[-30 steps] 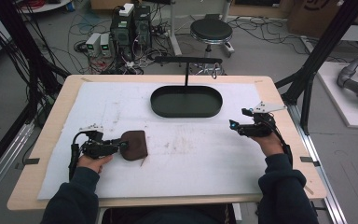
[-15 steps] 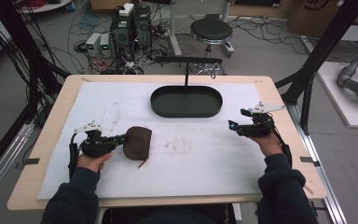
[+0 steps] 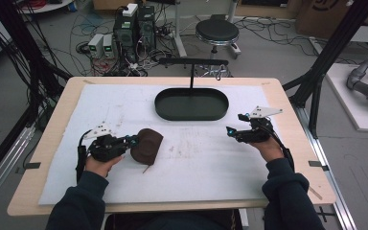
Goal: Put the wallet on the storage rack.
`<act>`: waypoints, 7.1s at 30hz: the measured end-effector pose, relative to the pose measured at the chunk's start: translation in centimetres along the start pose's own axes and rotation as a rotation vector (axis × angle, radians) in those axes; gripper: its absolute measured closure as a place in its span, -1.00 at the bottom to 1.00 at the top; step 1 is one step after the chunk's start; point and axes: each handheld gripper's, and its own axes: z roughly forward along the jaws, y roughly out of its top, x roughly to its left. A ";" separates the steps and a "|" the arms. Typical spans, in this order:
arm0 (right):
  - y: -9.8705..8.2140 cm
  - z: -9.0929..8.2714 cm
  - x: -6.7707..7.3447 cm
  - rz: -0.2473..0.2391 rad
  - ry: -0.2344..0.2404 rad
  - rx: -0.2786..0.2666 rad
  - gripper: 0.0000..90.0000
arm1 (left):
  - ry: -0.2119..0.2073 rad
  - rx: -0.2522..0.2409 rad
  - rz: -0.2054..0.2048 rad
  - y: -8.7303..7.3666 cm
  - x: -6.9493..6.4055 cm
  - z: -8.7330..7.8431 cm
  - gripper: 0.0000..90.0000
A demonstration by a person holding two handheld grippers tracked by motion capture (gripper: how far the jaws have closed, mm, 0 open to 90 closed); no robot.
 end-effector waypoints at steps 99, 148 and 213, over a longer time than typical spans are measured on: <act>3.3 -0.1 1.5 -0.001 0.053 -0.090 -0.43 | 0.027 -0.015 0.027 5.0 -0.2 2.9 0.47; -2.1 -4.6 -3.2 0.058 -0.171 -0.076 -0.49 | 0.147 0.139 -0.130 11.5 7.2 20.9 -0.04; -1.4 -3.0 -1.2 0.041 -0.102 -0.048 -0.53 | 0.262 -0.117 0.054 1.9 3.6 -1.0 -0.55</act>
